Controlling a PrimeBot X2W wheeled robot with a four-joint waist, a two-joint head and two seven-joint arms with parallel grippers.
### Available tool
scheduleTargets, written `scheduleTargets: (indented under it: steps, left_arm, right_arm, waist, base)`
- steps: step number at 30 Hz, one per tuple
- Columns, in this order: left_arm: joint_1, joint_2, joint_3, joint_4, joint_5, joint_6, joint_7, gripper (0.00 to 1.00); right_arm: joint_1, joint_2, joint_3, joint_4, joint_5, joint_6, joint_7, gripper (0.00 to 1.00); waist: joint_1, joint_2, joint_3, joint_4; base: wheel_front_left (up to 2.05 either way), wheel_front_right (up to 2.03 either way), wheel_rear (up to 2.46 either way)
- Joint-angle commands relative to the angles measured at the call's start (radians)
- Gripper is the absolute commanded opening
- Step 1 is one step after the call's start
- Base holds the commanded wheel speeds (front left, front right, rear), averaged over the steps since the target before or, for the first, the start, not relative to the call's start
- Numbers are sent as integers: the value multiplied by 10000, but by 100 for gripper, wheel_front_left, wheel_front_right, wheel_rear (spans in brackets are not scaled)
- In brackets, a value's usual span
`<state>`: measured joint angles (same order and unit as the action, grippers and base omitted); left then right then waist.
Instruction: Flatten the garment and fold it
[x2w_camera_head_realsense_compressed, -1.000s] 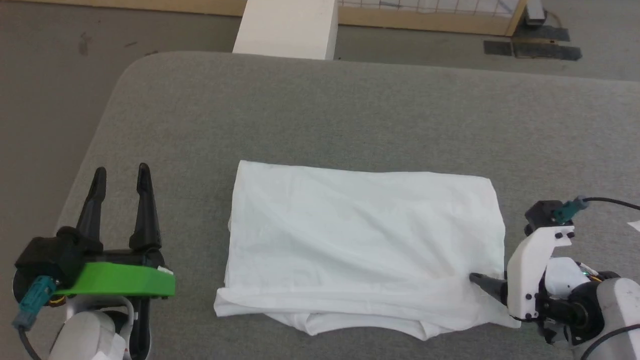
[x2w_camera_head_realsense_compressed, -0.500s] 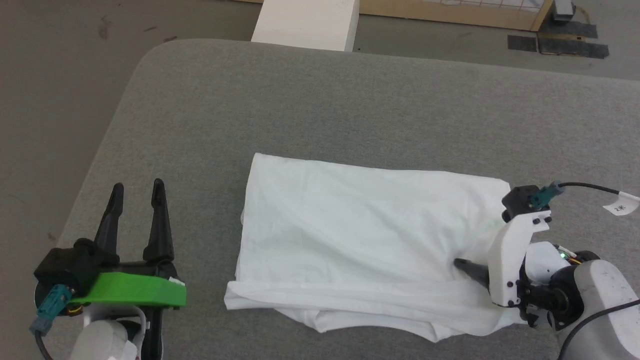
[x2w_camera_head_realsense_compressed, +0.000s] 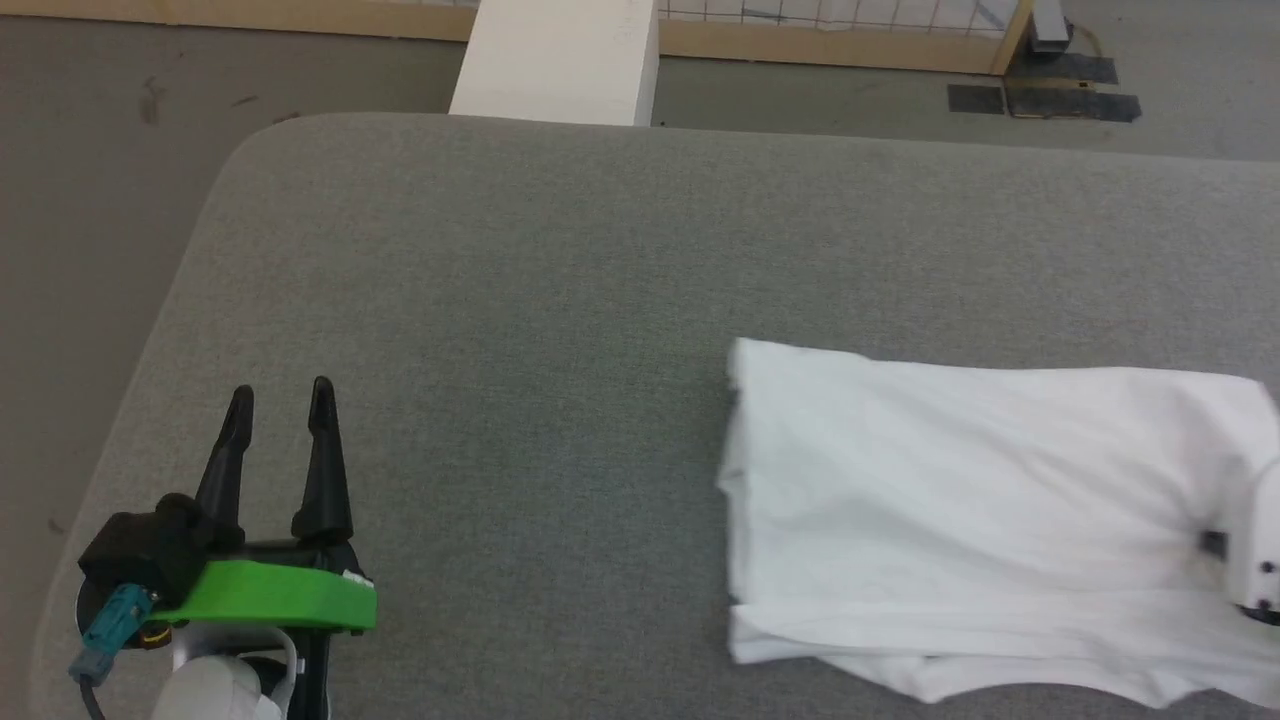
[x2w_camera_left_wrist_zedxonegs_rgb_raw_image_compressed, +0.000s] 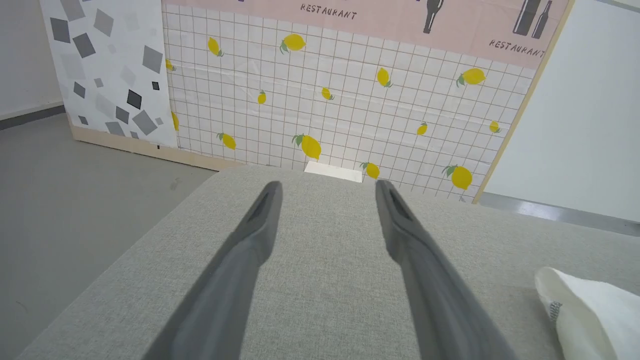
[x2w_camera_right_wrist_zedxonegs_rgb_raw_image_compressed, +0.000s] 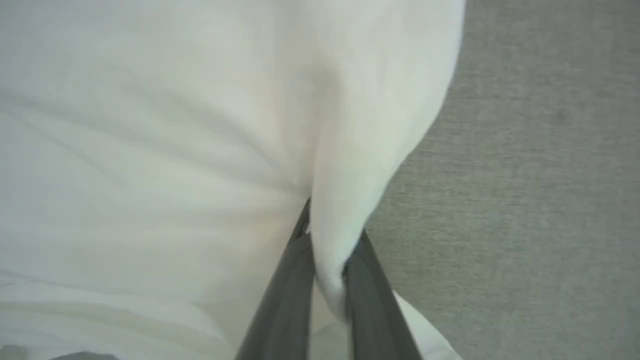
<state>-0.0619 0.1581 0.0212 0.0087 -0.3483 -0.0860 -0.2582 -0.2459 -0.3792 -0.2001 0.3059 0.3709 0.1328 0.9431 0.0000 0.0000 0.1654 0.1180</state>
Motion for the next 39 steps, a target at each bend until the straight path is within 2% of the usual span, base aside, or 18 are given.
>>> scheduleTargets:
  steps: [1, 6, 9, 12, 16, 21, 28, 39]
  left_arm:
    - [40, -32, 42, 0, 62, -52, -35, 100]
    - [125, -92, 105, -7, 107, -91, -35, 100]
    - [199, -126, 101, 6, 132, -121, -35, 100]
    - [301, -154, 155, -29, 140, -140, -35, 100]
    - [436, -195, 180, -45, 164, -158, -36, 100]
    - [452, -269, 184, -171, 220, -191, -36, 100]
    - [245, -360, 14, -125, 213, -280, -36, 100]
    - [125, -457, -133, 71, 147, -380, -36, 100]
  right_arm:
    - [49, -37, -332, 22, -406, -21, 58, 0]
    - [-61, 261, -668, -568, -1400, -21, 254, 0]
    - [75, 16, 265, -1396, -1607, -21, 475, 0]
    - [184, -317, 1209, -2472, -1361, -21, 733, 0]
    - [363, -659, 2292, -3993, -531, -21, 1602, 0]
    - [188, -522, 3308, -5144, 191, -21, 2205, 0]
    - [-652, 302, 4778, -4348, 335, -21, 1734, 0]
    - [-1516, 1057, 6018, -1593, 18, -21, 584, 0]
  waist:
    - [0, 0, -13, -65]
    - [0, 0, -104, -204]
    - [0, 0, -196, -268]
    - [0, 0, -296, -351]
    - [0, 0, -428, -430]
    - [0, 0, -441, -475]
    - [0, 0, -273, -105]
    - [0, 0, 78, 718]
  base:
    - [0, 0, 0]
    - [0, 0, 0]
    - [0, 0, 0]
    - [0, 0, 0]
    - [0, 0, 0]
    - [0, 0, 0]
    - [0, 0, 0]
    - [0, 0, 0]
